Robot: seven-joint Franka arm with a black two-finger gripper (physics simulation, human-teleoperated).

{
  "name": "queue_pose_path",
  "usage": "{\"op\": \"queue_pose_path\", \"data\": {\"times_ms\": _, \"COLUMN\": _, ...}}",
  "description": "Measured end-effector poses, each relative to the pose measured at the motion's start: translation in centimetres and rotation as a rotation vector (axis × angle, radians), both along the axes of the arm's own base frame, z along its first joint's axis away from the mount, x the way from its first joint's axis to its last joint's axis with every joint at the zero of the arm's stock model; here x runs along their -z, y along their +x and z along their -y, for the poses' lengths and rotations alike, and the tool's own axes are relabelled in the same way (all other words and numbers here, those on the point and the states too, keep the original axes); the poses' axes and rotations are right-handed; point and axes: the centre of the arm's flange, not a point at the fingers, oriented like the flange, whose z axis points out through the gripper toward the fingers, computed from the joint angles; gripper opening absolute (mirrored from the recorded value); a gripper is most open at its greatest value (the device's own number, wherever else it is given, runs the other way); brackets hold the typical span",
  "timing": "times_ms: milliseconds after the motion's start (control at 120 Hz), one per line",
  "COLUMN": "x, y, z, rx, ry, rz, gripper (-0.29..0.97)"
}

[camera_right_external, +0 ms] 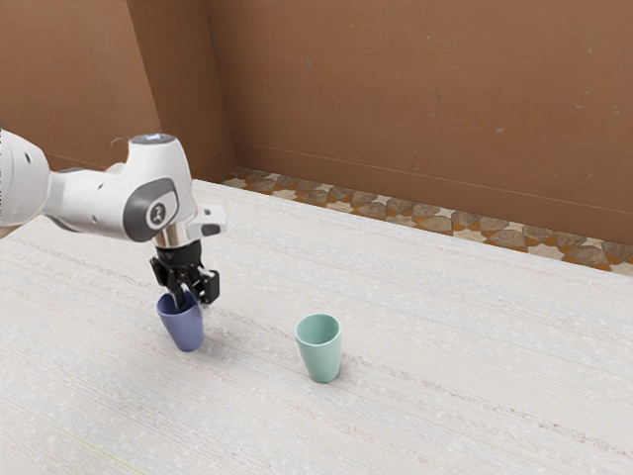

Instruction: Place the left cup onto the right cup

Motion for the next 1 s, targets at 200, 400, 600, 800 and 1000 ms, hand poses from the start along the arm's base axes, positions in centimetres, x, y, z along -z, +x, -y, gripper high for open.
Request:
{"op": "queue_pose_path", "data": {"times_ms": 200, "x": 1.3, "y": 0.1, "z": -0.1, "rx": -0.002, "ry": 0.003, "rz": -0.009, "gripper": 0.38}}
{"op": "queue_pose_path", "data": {"times_ms": 400, "x": 2.0, "y": 0.1, "z": -0.1, "rx": -0.002, "ry": 0.005, "rz": -0.015, "gripper": 0.35}}
{"op": "queue_pose_path", "data": {"times_ms": 600, "x": 2.1, "y": 0.2, "z": -0.1, "rx": -0.002, "ry": 0.005, "rz": -0.015, "gripper": 0.11}}
{"op": "queue_pose_path", "data": {"times_ms": 800, "x": 2.1, "y": 0.1, "z": -0.1, "rx": -0.001, "ry": 0.005, "rz": -0.017, "gripper": -0.04}}
{"op": "queue_pose_path", "data": {"times_ms": 1000, "x": 1.8, "y": 0.0, "z": -0.1, "rx": 0.000, "ry": 0.005, "rz": -0.014, "gripper": -0.08}}
